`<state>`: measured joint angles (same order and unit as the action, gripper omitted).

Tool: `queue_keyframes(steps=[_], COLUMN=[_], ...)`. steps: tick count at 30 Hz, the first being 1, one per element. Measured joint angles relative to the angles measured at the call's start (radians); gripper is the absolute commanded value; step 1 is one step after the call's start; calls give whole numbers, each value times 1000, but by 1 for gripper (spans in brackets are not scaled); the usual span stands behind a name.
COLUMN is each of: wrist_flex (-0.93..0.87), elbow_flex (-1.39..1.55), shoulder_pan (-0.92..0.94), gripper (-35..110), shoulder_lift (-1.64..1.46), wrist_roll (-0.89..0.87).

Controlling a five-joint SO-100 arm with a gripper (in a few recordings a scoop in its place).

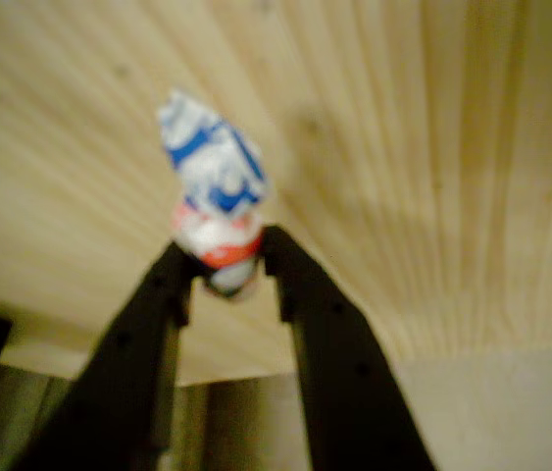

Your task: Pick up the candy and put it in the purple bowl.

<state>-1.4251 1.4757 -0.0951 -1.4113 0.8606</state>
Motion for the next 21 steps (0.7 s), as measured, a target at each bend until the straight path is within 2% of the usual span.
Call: queue_keyframes(steps=[10,21], wrist_flex=[-192,-295], elbow_flex=[84,124], shoulder_pan=[-100,-307], gripper=[7,7], shoulder_lift=[-235,-494], wrist_roll=[-97,-250])
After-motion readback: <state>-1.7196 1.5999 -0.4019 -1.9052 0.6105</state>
